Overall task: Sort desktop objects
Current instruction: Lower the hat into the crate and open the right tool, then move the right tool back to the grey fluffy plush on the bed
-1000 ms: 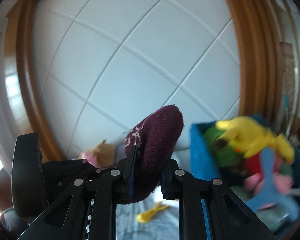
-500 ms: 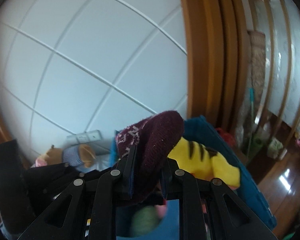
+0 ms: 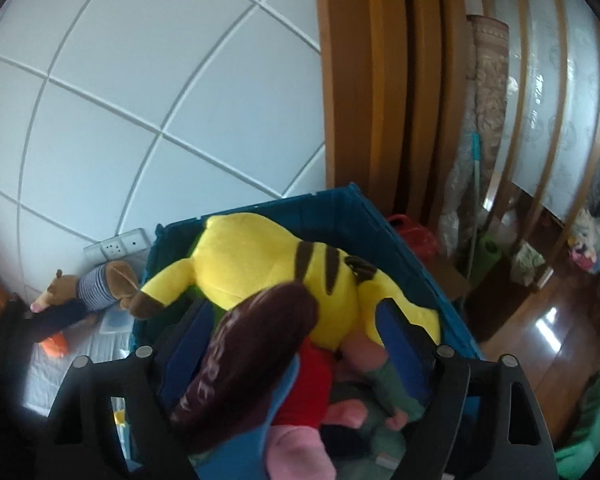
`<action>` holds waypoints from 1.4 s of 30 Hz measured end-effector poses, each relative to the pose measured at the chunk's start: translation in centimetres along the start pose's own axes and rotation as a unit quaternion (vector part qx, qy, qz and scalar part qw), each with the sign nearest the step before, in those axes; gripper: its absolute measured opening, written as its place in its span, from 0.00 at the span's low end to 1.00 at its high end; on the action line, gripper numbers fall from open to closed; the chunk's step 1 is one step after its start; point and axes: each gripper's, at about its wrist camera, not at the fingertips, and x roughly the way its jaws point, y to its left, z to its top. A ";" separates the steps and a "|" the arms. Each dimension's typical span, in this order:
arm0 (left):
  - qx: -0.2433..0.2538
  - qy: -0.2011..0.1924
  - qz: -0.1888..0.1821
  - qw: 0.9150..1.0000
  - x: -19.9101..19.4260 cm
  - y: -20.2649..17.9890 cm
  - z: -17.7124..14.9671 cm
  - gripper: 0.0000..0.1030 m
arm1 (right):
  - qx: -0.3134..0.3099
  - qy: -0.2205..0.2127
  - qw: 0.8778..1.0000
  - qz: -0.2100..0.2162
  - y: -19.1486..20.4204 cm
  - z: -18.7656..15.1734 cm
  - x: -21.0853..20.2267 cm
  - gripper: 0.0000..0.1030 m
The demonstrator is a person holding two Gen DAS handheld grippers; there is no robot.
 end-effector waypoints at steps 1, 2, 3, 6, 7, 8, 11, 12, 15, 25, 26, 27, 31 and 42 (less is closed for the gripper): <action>-0.001 0.001 -0.001 1.000 -0.3 -0.1 0.3 1.00 | 0.001 0.000 1.000 -0.003 -0.3 -0.1 0.0 0.81; -0.002 0.002 -0.003 1.000 -0.5 -0.2 0.6 1.00 | 0.002 -0.001 1.000 -0.006 -0.7 -0.1 0.0 0.81; -0.006 0.001 -0.006 1.000 -0.8 -0.2 0.8 1.00 | 0.000 -0.004 1.000 -0.014 -0.8 -0.2 -0.3 0.82; -0.017 -0.015 -0.008 1.000 -2.7 -0.1 0.8 1.00 | -0.005 -0.019 0.999 -0.040 -1.4 -0.6 -1.8 0.85; -0.021 -0.020 -0.004 1.000 -3.5 0.0 0.7 1.00 | -0.001 -0.024 0.999 -0.039 -1.6 -0.7 -2.4 0.85; -0.031 -0.028 0.002 0.999 -4.9 0.5 0.0 1.00 | 0.004 -0.034 0.999 -0.034 -1.7 -1.0 -3.5 0.85; -0.061 -0.053 0.023 0.997 -9.1 2.3 -2.3 1.00 | 0.017 -0.079 0.997 -0.010 -1.0 -2.2 -7.6 0.90; -0.071 -0.062 0.031 0.995 -10.5 2.9 -3.3 1.00 | 0.020 -0.095 0.995 0.003 -0.2 -3.0 -8.9 0.93; -0.084 -0.065 0.078 0.991 -15.1 4.8 -8.1 1.00 | 0.015 -0.142 0.989 0.047 3.4 -5.7 -12.1 0.99; -0.105 0.014 0.224 0.969 -26.2 10.9 -22.4 1.00 | -0.049 -0.137 0.973 0.177 20.8 -15.2 -11.7 1.00; -0.117 0.014 0.228 0.966 -27.1 11.6 -23.4 1.00 | -0.057 -0.125 0.973 0.183 22.5 -16.1 -10.8 1.00; -0.129 0.013 0.233 0.964 -28.1 12.3 -24.3 1.00 | -0.063 -0.117 0.974 0.185 23.7 -16.9 -10.1 1.00; -0.161 0.009 0.250 0.955 -31.1 14.9 -27.0 1.00 | -0.088 -0.078 0.976 0.181 28.3 -19.9 -6.5 1.00; -0.154 0.029 0.251 0.955 -27.3 17.1 -27.7 1.00 | -0.098 0.029 0.982 0.159 32.0 -25.3 4.5 1.00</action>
